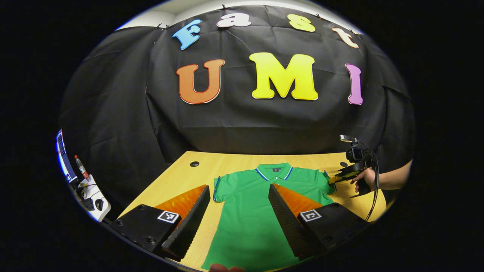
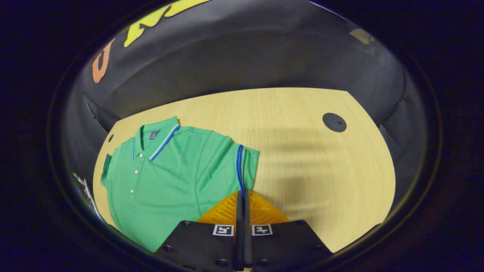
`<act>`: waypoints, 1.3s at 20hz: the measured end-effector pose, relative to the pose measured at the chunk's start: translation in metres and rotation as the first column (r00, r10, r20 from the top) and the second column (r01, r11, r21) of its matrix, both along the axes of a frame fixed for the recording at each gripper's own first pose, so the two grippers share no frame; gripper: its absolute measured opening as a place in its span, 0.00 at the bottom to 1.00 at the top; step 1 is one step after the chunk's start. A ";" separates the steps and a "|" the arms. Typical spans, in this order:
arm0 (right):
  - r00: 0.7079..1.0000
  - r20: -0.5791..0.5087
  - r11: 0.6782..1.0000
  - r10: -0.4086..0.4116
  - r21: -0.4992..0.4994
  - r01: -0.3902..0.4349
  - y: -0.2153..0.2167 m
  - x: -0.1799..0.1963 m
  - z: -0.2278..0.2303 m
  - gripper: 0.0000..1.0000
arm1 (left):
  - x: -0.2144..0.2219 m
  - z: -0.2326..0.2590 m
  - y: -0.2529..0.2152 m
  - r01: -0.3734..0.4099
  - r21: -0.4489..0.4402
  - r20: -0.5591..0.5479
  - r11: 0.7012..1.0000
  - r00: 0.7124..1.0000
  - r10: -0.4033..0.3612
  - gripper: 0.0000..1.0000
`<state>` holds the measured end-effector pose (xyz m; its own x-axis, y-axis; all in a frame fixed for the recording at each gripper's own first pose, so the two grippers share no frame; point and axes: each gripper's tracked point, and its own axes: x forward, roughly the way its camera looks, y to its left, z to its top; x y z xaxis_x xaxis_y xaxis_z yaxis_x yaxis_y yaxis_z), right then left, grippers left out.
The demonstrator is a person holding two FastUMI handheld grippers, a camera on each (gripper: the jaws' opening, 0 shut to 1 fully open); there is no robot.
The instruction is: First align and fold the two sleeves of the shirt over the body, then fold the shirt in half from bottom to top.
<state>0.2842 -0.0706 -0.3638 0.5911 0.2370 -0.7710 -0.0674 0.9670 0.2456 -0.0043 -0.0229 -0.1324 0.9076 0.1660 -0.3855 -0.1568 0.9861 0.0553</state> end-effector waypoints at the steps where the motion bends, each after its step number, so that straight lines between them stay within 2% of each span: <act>1: 1.000 0.013 1.000 -0.005 0.014 0.005 0.002 0.002 0.007 0.03 | -0.001 0.001 0.004 -0.006 0.004 0.002 1.000 1.000 0.006 1.00; 4: 0.999 0.032 0.998 -0.022 0.060 0.020 0.006 0.004 0.029 0.02 | -0.002 0.001 0.009 -0.021 -0.014 0.005 1.000 1.000 0.021 0.99; 11: 0.996 0.084 0.999 -0.014 0.034 0.012 0.023 0.003 0.065 0.02 | -0.004 0.001 0.022 -0.026 -0.026 0.011 0.999 1.000 0.027 1.00; 18: 0.988 0.136 0.997 0.080 -0.017 -0.078 0.089 0.008 0.090 0.02 | -0.013 -0.002 0.052 -0.069 -0.050 0.011 0.996 0.998 0.070 1.00; 24: 0.986 0.106 0.991 0.132 -0.040 -0.128 0.139 0.010 0.073 0.03 | -0.030 -0.001 0.088 -0.123 -0.033 0.011 0.992 0.992 0.124 1.00; 25: 0.984 0.112 0.990 0.139 -0.026 -0.136 0.147 0.009 0.076 0.00 | -0.031 -0.001 0.094 -0.133 -0.036 0.010 0.990 0.991 0.133 1.00; 26: 0.983 0.122 0.990 0.139 -0.011 -0.139 0.155 0.012 0.077 0.09 | -0.033 -0.002 0.098 -0.142 -0.040 0.006 0.989 0.990 0.142 1.00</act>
